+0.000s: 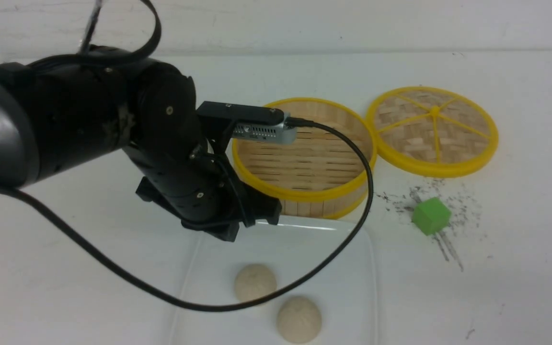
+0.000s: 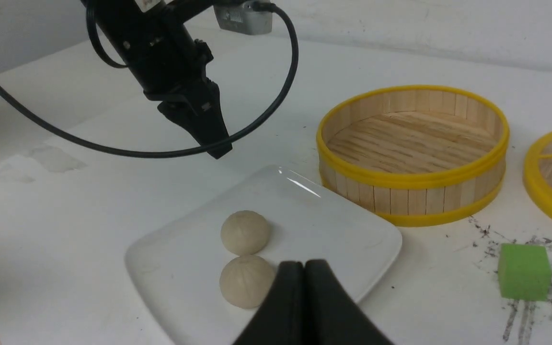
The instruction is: Put the steamed buns into the plate on the white tablecloth.
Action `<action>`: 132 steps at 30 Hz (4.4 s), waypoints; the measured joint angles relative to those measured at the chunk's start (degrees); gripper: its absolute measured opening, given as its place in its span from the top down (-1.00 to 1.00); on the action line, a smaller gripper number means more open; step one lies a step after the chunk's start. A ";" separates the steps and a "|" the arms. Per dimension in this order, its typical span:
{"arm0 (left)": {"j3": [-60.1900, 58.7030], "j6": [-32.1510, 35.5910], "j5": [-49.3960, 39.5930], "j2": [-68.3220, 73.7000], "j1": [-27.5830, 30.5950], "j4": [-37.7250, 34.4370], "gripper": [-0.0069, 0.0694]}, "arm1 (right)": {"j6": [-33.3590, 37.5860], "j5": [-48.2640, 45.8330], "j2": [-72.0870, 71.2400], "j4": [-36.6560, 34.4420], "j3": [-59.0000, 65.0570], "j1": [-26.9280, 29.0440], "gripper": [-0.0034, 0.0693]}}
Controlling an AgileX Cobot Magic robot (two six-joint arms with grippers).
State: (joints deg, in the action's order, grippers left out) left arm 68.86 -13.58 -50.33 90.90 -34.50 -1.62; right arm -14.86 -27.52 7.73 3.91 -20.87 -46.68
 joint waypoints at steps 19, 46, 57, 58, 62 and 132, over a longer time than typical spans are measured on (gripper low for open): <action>-0.05 0.19 0.02 -1.43 0.00 0.44 0.77 | 0.00 3.47 -8.42 2.58 18.68 27.28 0.87; -9.02 0.39 -14.77 -46.06 0.00 9.58 0.76 | 0.00 4.05 -8.42 4.53 21.81 43.34 0.79; -35.86 -1.95 19.23 -63.69 0.00 -3.94 0.76 | -0.06 4.05 -8.42 4.53 21.81 43.34 0.77; -36.69 -2.20 21.26 -64.11 0.00 -4.26 0.76 | -0.06 4.05 -8.42 4.53 21.81 43.34 0.76; -39.22 -2.21 26.50 -64.38 0.00 -4.11 0.76 | -0.06 4.05 -8.42 4.53 21.81 43.34 0.75; -70.12 -2.56 34.22 -91.54 30.20 8.80 0.59 | -0.13 4.12 -8.42 4.53 21.81 43.38 0.49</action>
State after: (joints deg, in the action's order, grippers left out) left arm -1.26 -16.14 -16.11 -0.64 -4.30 7.18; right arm -14.99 -23.39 -0.69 8.44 0.95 -3.30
